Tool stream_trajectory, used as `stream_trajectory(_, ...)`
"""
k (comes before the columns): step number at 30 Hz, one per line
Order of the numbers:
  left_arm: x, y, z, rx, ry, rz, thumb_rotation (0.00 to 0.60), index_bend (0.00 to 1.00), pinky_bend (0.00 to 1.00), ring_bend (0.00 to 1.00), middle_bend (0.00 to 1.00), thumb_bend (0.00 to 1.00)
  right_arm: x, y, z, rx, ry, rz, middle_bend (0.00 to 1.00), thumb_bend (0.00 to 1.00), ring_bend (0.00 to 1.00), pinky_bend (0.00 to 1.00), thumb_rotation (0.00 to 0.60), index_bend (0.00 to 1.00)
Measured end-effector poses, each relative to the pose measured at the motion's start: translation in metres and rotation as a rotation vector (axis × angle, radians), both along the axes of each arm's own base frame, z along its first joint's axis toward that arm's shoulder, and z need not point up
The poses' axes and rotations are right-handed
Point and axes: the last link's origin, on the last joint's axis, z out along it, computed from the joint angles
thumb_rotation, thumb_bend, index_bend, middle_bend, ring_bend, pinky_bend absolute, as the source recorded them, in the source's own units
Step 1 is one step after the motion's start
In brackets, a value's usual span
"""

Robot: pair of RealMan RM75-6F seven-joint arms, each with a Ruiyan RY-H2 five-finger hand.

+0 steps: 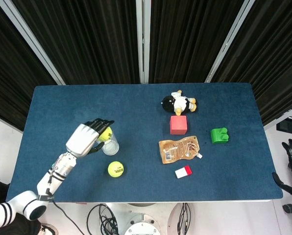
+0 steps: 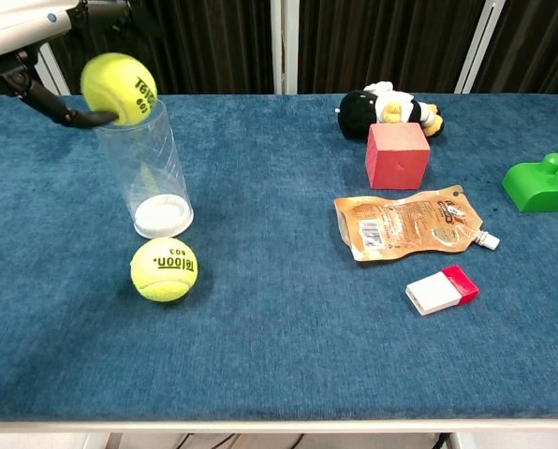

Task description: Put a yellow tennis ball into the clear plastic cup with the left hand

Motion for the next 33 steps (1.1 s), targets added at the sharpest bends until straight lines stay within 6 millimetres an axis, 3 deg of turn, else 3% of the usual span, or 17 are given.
stream_trajectory(8,-0.001,-0.005,0.006,0.009,-0.012,-0.007,0.600,0.03,0.35,0.07,0.10,0.31,0.001,0.000,-0.001,0.003,0.002,0.000,0.00,0.21,0.00,0.00,0.600,0.00)
stream_trajectory(12,0.002,-0.016,0.007,-0.001,-0.020,-0.037,0.600,0.06,0.37,0.12,0.13,0.31,0.001,-0.001,-0.002,0.005,0.004,-0.003,0.00,0.21,0.00,0.00,0.600,0.00)
stream_trajectory(19,0.005,-0.058,0.005,-0.010,-0.050,-0.150,0.600,0.27,0.49,0.28,0.32,0.30,-0.001,0.000,-0.003,0.008,0.001,-0.007,0.00,0.21,0.00,0.00,0.600,0.00)
stream_trajectory(24,-0.005,-0.095,-0.020,-0.076,-0.070,-0.155,0.600,0.29,0.51,0.29,0.33,0.30,-0.003,0.001,-0.005,0.020,-0.005,-0.014,0.00,0.21,0.00,0.00,0.600,0.00)
stream_trajectory(28,-0.016,-0.101,-0.041,-0.129,-0.025,-0.142,0.600,0.29,0.46,0.25,0.30,0.30,-0.003,0.003,-0.006,0.019,-0.008,-0.010,0.00,0.21,0.00,0.00,0.600,0.00)
stream_trajectory(33,-0.023,-0.096,-0.068,-0.164,0.050,-0.164,0.600,0.20,0.29,0.08,0.16,0.30,-0.004,0.007,-0.001,0.004,-0.010,-0.019,0.00,0.21,0.00,0.00,0.600,0.00)
